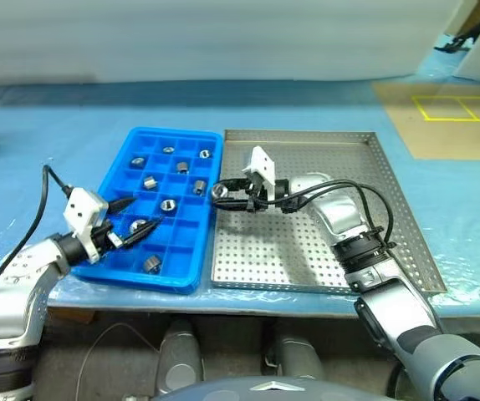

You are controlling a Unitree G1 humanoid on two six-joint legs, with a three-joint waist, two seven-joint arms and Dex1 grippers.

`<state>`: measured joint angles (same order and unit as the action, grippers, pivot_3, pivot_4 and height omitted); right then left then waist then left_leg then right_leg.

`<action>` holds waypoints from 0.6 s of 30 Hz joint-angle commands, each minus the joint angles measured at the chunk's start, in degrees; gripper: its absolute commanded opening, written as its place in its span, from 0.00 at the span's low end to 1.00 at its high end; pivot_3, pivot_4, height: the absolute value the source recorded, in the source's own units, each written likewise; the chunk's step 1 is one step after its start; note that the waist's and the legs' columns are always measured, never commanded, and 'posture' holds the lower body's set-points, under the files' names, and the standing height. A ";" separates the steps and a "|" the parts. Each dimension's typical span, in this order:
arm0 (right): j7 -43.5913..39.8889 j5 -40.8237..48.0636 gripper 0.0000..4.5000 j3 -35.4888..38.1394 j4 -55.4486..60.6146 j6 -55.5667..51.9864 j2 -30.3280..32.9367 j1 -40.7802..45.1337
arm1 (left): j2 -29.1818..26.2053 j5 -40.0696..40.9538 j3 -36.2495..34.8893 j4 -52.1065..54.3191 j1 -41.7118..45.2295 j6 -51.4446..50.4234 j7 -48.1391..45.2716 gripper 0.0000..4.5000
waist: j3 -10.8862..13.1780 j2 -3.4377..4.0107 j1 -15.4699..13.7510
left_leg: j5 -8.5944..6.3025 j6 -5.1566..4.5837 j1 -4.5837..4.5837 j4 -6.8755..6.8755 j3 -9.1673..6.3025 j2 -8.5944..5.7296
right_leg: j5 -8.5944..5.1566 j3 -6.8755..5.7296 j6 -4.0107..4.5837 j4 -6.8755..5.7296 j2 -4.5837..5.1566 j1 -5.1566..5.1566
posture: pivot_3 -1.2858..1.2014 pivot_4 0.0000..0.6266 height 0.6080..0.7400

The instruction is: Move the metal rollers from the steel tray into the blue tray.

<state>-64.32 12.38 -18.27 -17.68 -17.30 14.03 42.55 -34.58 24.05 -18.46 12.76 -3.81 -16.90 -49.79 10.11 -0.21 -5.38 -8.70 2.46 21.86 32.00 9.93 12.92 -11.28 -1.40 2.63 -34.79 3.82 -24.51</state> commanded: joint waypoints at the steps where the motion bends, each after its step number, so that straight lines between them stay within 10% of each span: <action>1: -3.18 0.75 0.36 -1.09 1.29 1.54 -1.12 0.67 | 0.44 0.22 -2.02 -0.16 -1.37 4.67 0.19 0.94 | 0.00 0.00 -0.87 | 0.00 0.00 0.00 -0.02 0.00 -0.02 | 0.00 -0.01 0.00 -0.01 0.03 0.00 | 0.60 0.24 1.00; 18: -4.12 -1.05 0.36 -1.67 -1.29 3.24 -2.66 0.55 | 1.78 -0.57 -1.05 -2.70 -7.94 13.72 0.55 0.94 | -0.02 -0.03 -1.87 | 0.13 0.21 -0.11 -0.65 0.02 -0.10 | -0.16 0.04 -0.21 0.03 0.06 -0.21 | 0.61 0.24 1.00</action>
<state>-68.51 10.05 -21.71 -19.96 -14.93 12.00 41.56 -33.00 23.06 -19.11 8.95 -10.77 -3.60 -49.44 10.09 -0.24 -7.25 -8.56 2.68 21.75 31.33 9.95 12.81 -11.46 -1.36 2.43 -34.76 3.88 -24.73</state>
